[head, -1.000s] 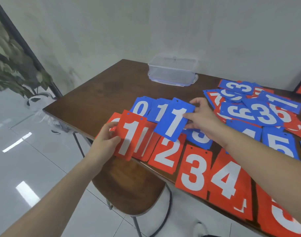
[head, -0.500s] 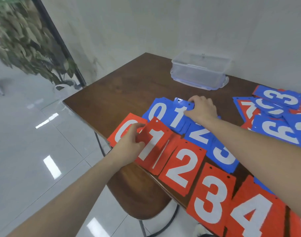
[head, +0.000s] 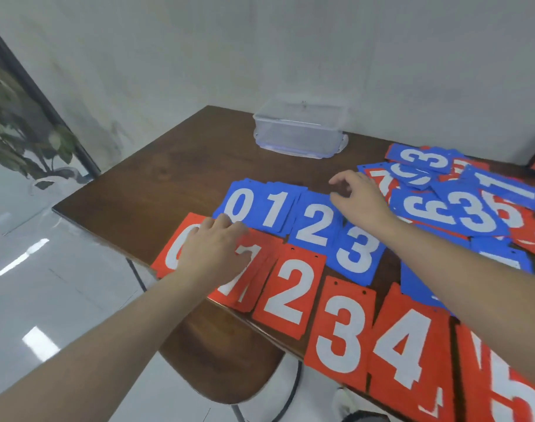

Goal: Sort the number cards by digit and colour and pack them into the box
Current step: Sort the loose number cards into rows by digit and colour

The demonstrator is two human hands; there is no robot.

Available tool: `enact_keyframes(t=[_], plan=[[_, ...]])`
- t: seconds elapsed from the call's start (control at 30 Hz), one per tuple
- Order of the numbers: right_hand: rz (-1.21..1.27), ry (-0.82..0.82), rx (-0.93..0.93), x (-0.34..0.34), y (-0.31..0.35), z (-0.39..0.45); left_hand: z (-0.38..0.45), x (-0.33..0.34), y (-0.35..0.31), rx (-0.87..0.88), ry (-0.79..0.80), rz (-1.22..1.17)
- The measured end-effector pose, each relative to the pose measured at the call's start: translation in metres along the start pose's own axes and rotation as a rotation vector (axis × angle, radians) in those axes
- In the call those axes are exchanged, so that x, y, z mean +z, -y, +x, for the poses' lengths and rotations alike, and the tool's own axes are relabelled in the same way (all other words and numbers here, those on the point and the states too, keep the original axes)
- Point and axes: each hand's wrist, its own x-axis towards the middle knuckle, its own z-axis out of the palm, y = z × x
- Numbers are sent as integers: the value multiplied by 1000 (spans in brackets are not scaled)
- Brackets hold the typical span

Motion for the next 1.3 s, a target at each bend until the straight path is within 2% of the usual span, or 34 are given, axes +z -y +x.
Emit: enact_keyframes(t=[0.13,0.23,0.4,0.53,0.6,0.7,0.8,0.87,1.0,1.13,1.3], plan=[[110,-71,97,-40,-35,-40,14,0,-38,181,-79,-162],[89,-129,181,-80,-71,-74,25,1,-74,314,-130,-281],[53,-148,353,-150,-130,-108,51,1,-135,462,-113,-362],[-82,-11,329,-185,-162,-110,86,11,-180,576,-95,-364],[-155,141,325,-193,-173,-104,110,14,-200,618,-68,-308],[-326,415,254,-197,-190,-88,147,14,-229,687,121,-87],[-399,502,145,-198,-208,-70,176,10,-243,783,217,240],[-434,521,103,-198,-216,-58,191,9,-243,784,257,381],[-470,471,30,-191,-233,-33,209,13,-238,711,348,423],[-450,341,32,-180,-238,-22,216,19,-239,644,406,345],[-500,409,30,-167,-230,-25,222,24,-239,602,409,260]])
